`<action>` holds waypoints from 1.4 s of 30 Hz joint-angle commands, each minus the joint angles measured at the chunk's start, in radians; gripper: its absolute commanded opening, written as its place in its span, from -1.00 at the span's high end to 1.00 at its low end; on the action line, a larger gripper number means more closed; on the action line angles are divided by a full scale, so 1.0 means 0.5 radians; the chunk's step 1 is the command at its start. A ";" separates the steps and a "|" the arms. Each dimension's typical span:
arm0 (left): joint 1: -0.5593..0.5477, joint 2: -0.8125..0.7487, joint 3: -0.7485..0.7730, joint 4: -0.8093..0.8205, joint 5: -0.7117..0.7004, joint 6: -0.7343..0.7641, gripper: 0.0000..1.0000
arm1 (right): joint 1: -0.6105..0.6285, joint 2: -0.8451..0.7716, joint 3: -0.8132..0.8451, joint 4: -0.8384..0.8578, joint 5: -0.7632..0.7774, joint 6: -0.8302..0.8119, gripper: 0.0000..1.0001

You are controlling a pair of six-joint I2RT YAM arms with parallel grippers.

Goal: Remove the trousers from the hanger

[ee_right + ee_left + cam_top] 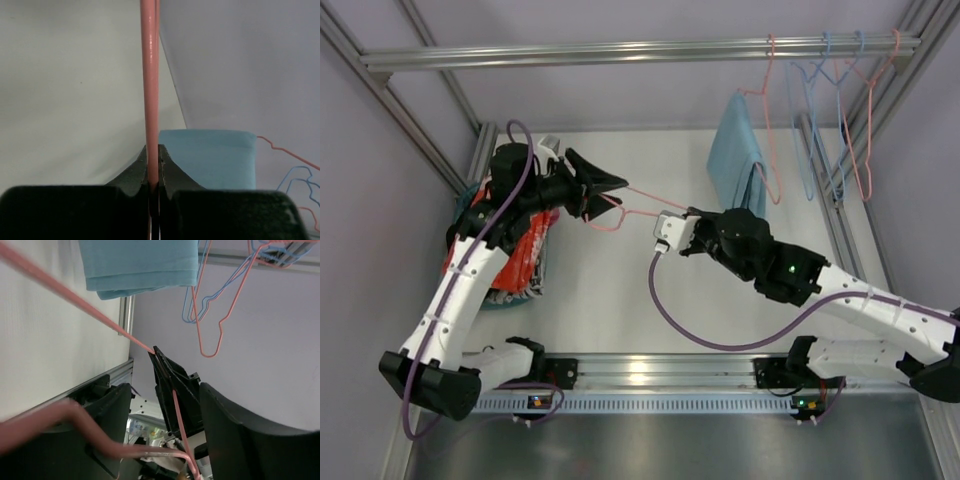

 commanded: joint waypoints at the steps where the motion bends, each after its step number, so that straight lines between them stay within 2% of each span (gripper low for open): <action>1: 0.043 -0.073 -0.004 0.033 -0.030 0.001 -0.29 | -0.014 -0.096 0.131 -0.122 -0.218 0.108 1.00; 4: 0.113 -0.098 -0.004 0.130 -0.027 -0.038 -0.77 | -0.020 -0.136 0.122 -0.199 -0.264 0.130 1.00; 7: 0.190 -0.083 0.033 0.158 -0.008 -0.084 -0.97 | -0.026 -0.191 0.091 -0.211 -0.279 0.105 1.00; 11: 0.313 -0.067 0.076 0.186 0.038 -0.100 -0.98 | -0.026 -0.270 0.076 -0.245 -0.267 0.096 1.00; 16: 0.512 -0.223 -0.010 0.404 -0.051 0.053 -0.98 | -0.170 -0.359 0.275 -0.447 -0.404 0.338 1.00; 20: 0.644 -0.349 0.008 0.413 -0.339 0.509 -0.98 | -0.363 -0.567 0.382 -0.598 -0.702 0.513 1.00; 21: 0.648 -0.377 0.002 0.413 -0.355 0.684 -0.98 | -0.445 -0.611 0.389 -0.640 -0.757 0.531 1.00; 24: 0.645 -0.429 -0.065 0.413 -0.276 0.927 -0.98 | -0.572 -0.755 0.450 -0.736 -0.896 0.607 1.00; 29: 0.617 -0.488 -0.234 0.410 -0.217 1.216 -0.98 | -1.111 -0.997 0.597 -0.880 -1.058 0.911 1.00; 33: 0.449 -0.463 -0.271 0.392 -0.278 1.553 -0.98 | -1.534 -1.160 0.695 -1.082 -1.031 1.110 1.00; 35: 0.360 -0.423 -0.237 0.321 -0.409 1.679 -0.97 | -1.645 -1.200 0.787 -1.305 -1.000 1.188 1.00; 36: 0.244 -0.359 -0.210 0.278 -0.489 1.786 -0.98 | -1.694 -1.206 0.815 -1.395 -0.979 1.258 1.00; 39: 0.004 -0.227 -0.102 0.107 -0.640 1.900 -0.97 | -1.921 -1.157 0.977 -1.702 -1.021 1.409 1.00; 42: -0.037 -0.202 -0.126 0.109 -0.579 1.812 -0.98 | -2.072 -1.105 1.070 -1.941 -1.153 1.516 1.00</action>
